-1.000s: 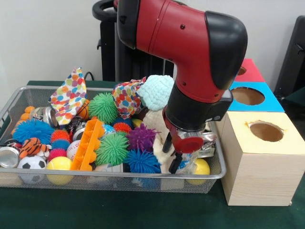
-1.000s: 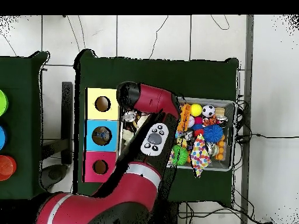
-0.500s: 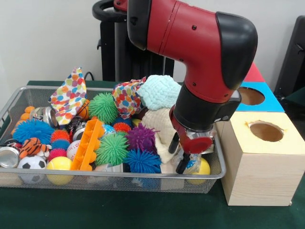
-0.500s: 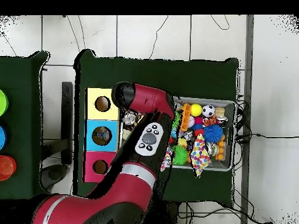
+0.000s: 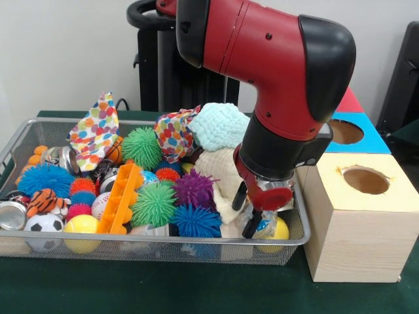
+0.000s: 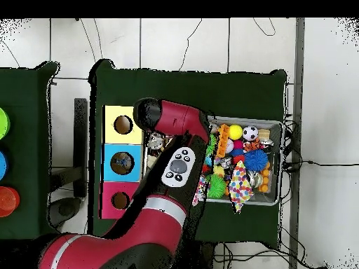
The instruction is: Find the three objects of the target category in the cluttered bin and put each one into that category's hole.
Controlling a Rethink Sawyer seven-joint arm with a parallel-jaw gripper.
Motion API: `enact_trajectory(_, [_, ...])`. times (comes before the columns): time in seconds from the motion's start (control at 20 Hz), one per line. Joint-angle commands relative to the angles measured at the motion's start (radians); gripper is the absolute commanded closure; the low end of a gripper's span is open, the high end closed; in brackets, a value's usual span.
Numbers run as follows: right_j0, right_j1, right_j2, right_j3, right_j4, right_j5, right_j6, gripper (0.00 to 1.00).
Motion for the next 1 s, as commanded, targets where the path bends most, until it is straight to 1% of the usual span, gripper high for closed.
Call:
enact_trajectory(0.05, [0.002,0.019,0.131,0.034,0.023,0.011,0.096,0.0])
enact_trajectory(0.15, [-0.006,0.011,0.152,0.035,0.034,0.029,0.083,0.0])
enact_trajectory(0.2, [-0.018,-0.002,0.184,0.048,0.049,0.029,0.063,0.0])
enact_trajectory(0.4, [-0.048,-0.015,0.249,0.071,0.071,0.014,0.022,0.0])
enact_trajectory(0.6, [-0.082,-0.038,0.299,0.08,0.084,0.057,-0.001,0.0])
enact_trajectory(0.7, [-0.086,-0.039,0.301,0.082,0.068,0.046,-0.009,0.0])
enact_trajectory(0.75, [-0.081,-0.03,0.289,0.075,0.048,0.036,-0.009,0.0])
enact_trajectory(0.8, [-0.074,-0.027,0.281,0.07,0.039,0.049,0.004,0.0])
enact_trajectory(0.9, [-0.082,-0.038,0.298,0.078,0.051,0.074,0.017,0.0])
enact_trajectory(1.0, [-0.093,-0.039,0.315,0.08,0.05,0.067,0.008,0.0])
